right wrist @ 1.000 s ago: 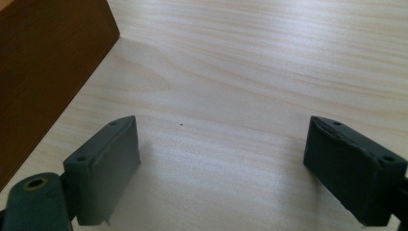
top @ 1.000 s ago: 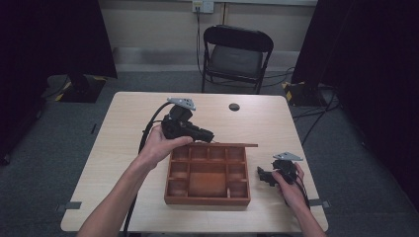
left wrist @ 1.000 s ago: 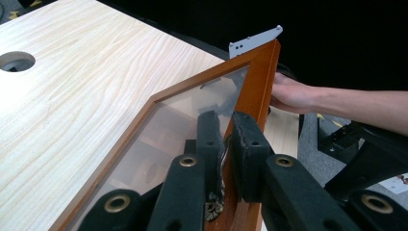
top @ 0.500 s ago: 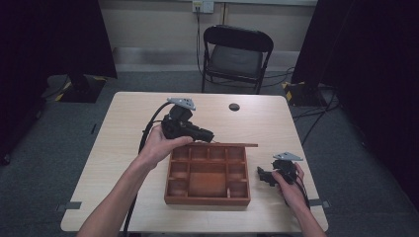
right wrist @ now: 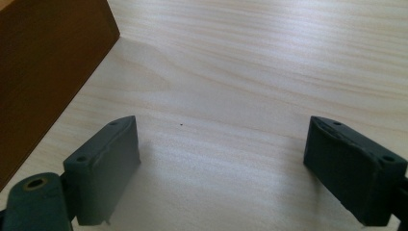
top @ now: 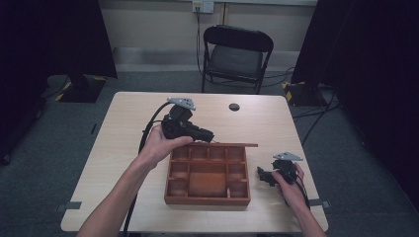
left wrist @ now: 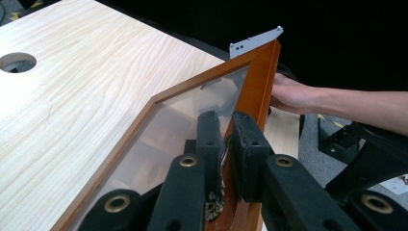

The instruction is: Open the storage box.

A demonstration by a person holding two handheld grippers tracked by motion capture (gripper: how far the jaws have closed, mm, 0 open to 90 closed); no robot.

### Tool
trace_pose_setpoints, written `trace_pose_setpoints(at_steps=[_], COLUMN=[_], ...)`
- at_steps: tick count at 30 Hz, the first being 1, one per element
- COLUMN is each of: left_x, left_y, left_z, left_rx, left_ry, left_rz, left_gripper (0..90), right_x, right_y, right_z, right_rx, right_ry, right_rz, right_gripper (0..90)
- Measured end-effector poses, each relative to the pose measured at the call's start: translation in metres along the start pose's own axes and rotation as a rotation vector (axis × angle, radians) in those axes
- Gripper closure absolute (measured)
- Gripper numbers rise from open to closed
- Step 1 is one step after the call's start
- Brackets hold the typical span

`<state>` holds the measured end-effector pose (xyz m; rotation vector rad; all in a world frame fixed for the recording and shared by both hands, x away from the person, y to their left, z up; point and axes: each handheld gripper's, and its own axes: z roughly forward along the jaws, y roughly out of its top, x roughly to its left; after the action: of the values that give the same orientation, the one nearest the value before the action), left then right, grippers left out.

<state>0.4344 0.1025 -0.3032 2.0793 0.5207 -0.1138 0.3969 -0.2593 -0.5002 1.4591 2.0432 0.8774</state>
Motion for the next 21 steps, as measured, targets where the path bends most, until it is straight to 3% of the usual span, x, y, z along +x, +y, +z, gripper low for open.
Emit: trace_pose_setpoints(at_steps=[21], left_x=[0.0001], left_y=[-0.0001], left_z=[-0.0002], left_rx=[0.002], left_ry=[0.000], left_rz=[0.003], left_gripper=[82.6], right_x=[0.0000], right_y=[0.0000], right_z=[0.0000], right_rx=[0.000], right_ry=[0.000], right_rz=[0.000], right_gripper=[11.4])
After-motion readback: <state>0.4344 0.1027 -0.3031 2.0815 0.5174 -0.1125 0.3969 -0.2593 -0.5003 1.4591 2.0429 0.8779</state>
